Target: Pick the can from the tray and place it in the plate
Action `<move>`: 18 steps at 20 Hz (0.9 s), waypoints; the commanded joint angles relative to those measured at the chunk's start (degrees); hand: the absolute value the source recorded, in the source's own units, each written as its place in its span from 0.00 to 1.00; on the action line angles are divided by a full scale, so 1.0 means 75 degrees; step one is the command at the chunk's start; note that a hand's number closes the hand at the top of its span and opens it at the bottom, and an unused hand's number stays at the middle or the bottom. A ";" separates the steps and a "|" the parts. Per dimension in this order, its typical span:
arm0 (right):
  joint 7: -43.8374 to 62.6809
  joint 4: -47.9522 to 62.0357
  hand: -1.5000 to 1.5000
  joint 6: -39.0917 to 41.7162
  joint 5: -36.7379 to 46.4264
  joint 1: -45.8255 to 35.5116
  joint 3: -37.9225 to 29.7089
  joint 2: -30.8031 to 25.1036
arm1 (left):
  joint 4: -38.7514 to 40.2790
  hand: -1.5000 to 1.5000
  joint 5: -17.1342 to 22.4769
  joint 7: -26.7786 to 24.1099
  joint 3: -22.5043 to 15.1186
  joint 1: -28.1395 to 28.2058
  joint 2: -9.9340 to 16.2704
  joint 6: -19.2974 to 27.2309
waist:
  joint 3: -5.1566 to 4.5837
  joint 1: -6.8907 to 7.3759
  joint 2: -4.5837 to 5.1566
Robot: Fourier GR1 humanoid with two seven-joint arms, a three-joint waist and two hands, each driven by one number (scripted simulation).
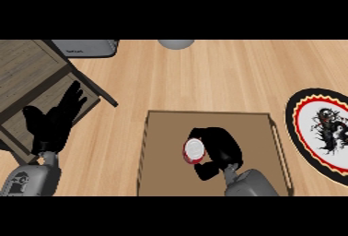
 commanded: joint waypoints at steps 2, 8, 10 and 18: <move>0.0241 0.0556 1.00 -0.0450 -0.0215 -0.0462 0.0230 0.0344 | 0.0200 0.50 0.0040 0.0062 0.0298 -0.0041 0.0049 -0.0330 | -0.0007 0.0024 0.0038; -0.0808 -0.0816 1.00 -0.1188 0.1089 0.0859 0.0540 -0.0524 | 0.0109 0.50 -0.0177 0.0022 0.0162 0.0097 -0.0160 -0.0109 | -0.0007 -0.0043 0.0019; -0.1850 -0.2033 1.00 -0.0616 0.0732 0.1535 0.1091 -0.1480 | 0.0080 0.50 -0.0067 0.0213 0.0233 0.0015 -0.0006 -0.0207 | -0.0005 -0.0185 -0.0031; -0.4735 -0.4770 1.00 -0.2512 0.0119 0.3454 0.0082 -0.4030 | 0.0037 0.50 0.0025 0.0176 0.0497 0.0280 0.0140 -0.0192 | 0.0011 -0.0488 -0.0080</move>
